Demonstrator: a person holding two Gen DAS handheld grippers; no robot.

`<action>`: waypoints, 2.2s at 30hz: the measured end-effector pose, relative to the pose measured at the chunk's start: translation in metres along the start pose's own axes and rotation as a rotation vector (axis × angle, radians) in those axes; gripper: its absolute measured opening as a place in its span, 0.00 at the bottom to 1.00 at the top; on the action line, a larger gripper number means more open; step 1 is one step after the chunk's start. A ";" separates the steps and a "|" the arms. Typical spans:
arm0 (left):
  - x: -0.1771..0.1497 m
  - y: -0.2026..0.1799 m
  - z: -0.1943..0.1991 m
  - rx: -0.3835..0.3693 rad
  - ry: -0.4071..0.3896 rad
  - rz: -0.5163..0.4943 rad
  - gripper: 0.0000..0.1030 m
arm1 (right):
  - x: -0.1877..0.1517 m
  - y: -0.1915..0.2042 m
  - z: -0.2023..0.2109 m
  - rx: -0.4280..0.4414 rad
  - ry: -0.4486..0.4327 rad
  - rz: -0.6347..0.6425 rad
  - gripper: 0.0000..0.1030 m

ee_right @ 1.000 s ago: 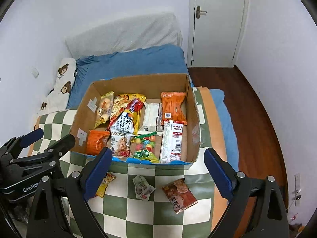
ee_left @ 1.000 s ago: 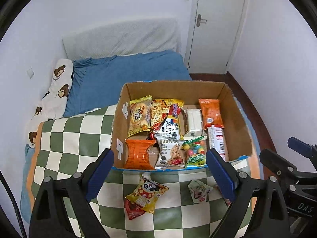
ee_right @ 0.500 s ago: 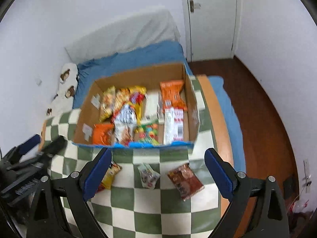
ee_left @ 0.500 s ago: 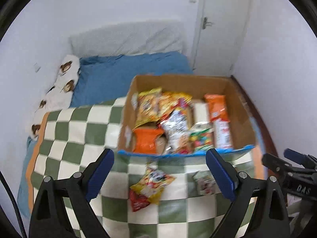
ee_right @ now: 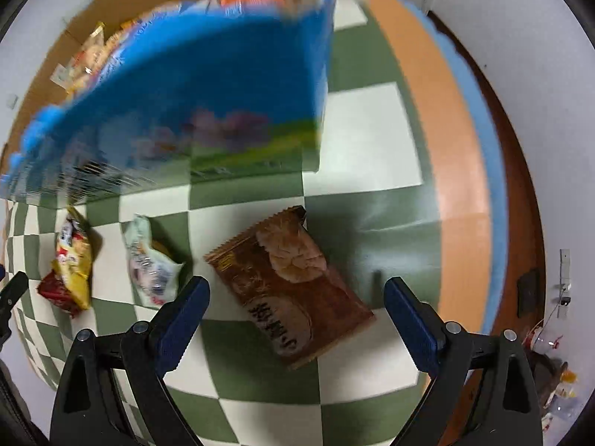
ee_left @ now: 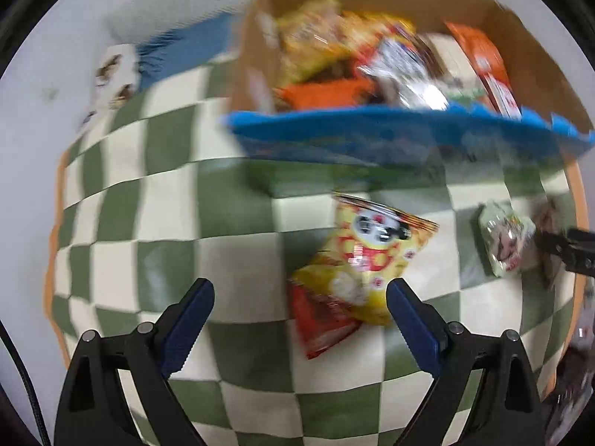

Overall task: Organize snacks
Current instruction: 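Grasp the yellow panda snack bag with left tool while right tool grasps brown biscuit packet, then lower both packets into the cardboard box and open both tools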

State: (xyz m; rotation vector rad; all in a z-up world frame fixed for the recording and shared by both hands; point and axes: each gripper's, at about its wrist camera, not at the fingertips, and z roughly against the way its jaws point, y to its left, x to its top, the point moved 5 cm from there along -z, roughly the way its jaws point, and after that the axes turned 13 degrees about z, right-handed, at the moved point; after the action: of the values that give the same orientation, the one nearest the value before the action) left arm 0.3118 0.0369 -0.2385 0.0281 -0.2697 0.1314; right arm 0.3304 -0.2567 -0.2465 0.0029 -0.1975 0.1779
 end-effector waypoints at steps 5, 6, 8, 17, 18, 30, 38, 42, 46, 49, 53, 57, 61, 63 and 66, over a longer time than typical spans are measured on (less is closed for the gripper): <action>0.010 -0.034 -0.034 -0.034 0.079 -0.107 0.92 | 0.001 0.002 -0.015 0.006 0.007 0.034 0.84; 0.012 -0.037 -0.038 -0.039 0.086 -0.114 0.89 | 0.000 0.003 -0.015 0.005 0.005 0.039 0.77; 0.015 -0.043 -0.043 -0.072 0.096 -0.112 0.75 | -0.001 0.004 -0.014 0.009 0.004 0.043 0.71; -0.012 -0.039 -0.047 -0.144 0.183 0.081 0.62 | -0.041 0.006 -0.018 0.113 0.050 -0.060 0.65; -0.022 -0.038 -0.046 -0.147 0.194 0.099 0.62 | -0.049 0.006 -0.019 0.126 0.055 -0.078 0.65; -0.121 -0.038 -0.043 -0.217 0.336 0.157 0.65 | -0.128 0.017 -0.027 0.282 0.134 -0.188 0.74; -0.140 -0.043 -0.061 -0.207 0.327 0.133 0.66 | -0.122 0.052 -0.028 0.154 0.146 -0.042 0.75; -0.148 -0.062 -0.050 -0.186 0.284 0.116 0.54 | -0.127 0.063 -0.031 0.053 0.127 0.000 0.61; -0.150 -0.063 -0.036 -0.203 0.258 0.138 0.51 | -0.129 0.068 -0.024 0.068 0.099 -0.012 0.58; -0.142 -0.057 -0.018 -0.235 0.229 0.152 0.51 | -0.129 0.060 -0.010 0.116 0.075 -0.035 0.58; -0.117 -0.069 0.027 -0.303 0.154 0.150 0.51 | -0.117 0.063 0.023 0.185 0.010 -0.045 0.58; -0.049 -0.069 0.072 -0.374 0.077 0.135 0.51 | -0.086 0.066 0.073 0.251 -0.082 -0.031 0.58; 0.010 -0.066 0.112 -0.446 0.011 0.116 0.51 | -0.024 0.067 0.125 0.285 -0.186 0.003 0.58; 0.048 -0.082 0.116 -0.446 -0.008 0.098 0.51 | 0.007 0.066 0.150 0.283 -0.232 0.028 0.58; 0.091 -0.085 0.116 -0.429 -0.020 0.081 0.51 | 0.060 0.063 0.166 0.246 -0.272 0.060 0.58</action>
State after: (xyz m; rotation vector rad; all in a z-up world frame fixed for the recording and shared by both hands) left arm 0.3794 -0.0416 -0.1031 -0.4079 -0.3145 0.1518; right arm 0.3446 -0.1878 -0.0731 0.2672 -0.4463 0.2610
